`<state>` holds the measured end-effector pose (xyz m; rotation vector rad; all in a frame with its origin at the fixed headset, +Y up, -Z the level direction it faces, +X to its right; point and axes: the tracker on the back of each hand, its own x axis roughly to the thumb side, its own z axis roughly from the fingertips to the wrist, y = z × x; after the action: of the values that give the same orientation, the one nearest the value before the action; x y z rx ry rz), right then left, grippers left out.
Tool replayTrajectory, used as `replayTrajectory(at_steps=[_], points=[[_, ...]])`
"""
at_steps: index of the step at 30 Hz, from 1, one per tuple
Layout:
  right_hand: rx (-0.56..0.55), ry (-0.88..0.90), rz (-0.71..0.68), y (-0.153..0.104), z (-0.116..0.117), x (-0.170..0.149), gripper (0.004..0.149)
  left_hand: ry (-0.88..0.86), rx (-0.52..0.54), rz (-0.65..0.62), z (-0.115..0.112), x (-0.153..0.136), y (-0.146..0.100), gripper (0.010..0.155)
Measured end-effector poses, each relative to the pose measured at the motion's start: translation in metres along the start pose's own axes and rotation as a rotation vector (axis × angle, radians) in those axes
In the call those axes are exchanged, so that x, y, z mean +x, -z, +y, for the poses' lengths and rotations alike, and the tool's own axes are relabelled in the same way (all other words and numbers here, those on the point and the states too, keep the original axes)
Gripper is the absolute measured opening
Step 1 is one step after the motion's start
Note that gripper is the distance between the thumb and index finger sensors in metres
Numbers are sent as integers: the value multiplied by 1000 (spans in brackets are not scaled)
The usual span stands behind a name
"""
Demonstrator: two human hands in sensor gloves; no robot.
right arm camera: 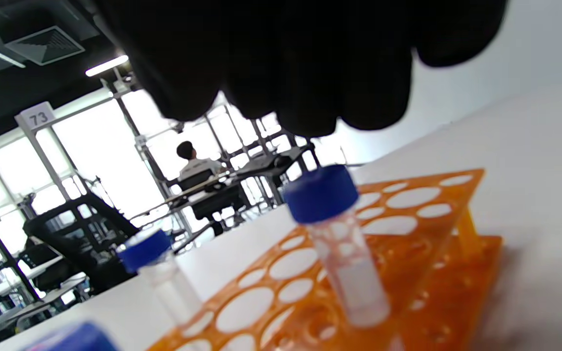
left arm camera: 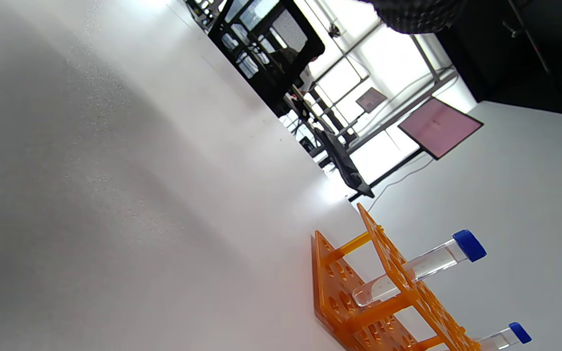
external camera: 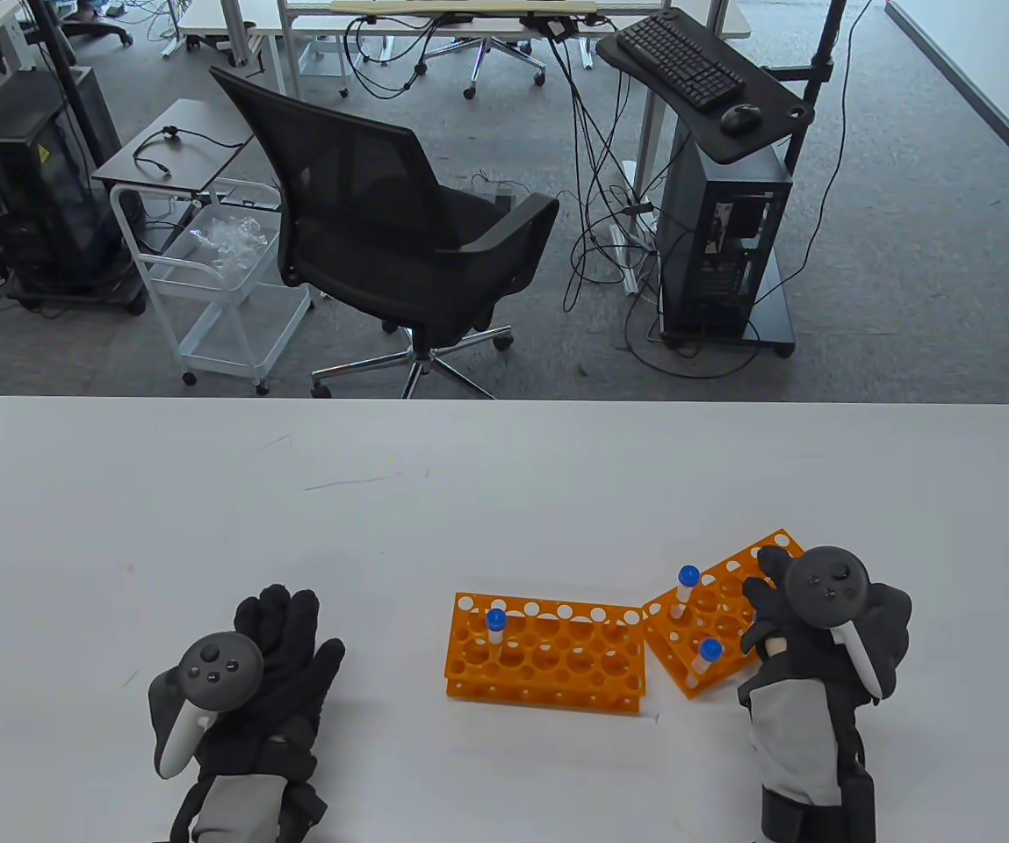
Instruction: Transfer 4 test tubes between racks (Right hand only)
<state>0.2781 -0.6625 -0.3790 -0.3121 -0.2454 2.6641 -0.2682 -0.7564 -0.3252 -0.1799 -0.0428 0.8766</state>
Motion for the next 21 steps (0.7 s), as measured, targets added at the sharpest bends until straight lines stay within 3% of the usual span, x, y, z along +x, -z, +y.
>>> replayTrajectory(at_steps=[12,21], points=[[176,12,69,4,10,-14,55,-26,1,-1,3,0,-1,70],[204,-14,80,7,21,-14,52,-31,7,-2,5,-1,-2,70]])
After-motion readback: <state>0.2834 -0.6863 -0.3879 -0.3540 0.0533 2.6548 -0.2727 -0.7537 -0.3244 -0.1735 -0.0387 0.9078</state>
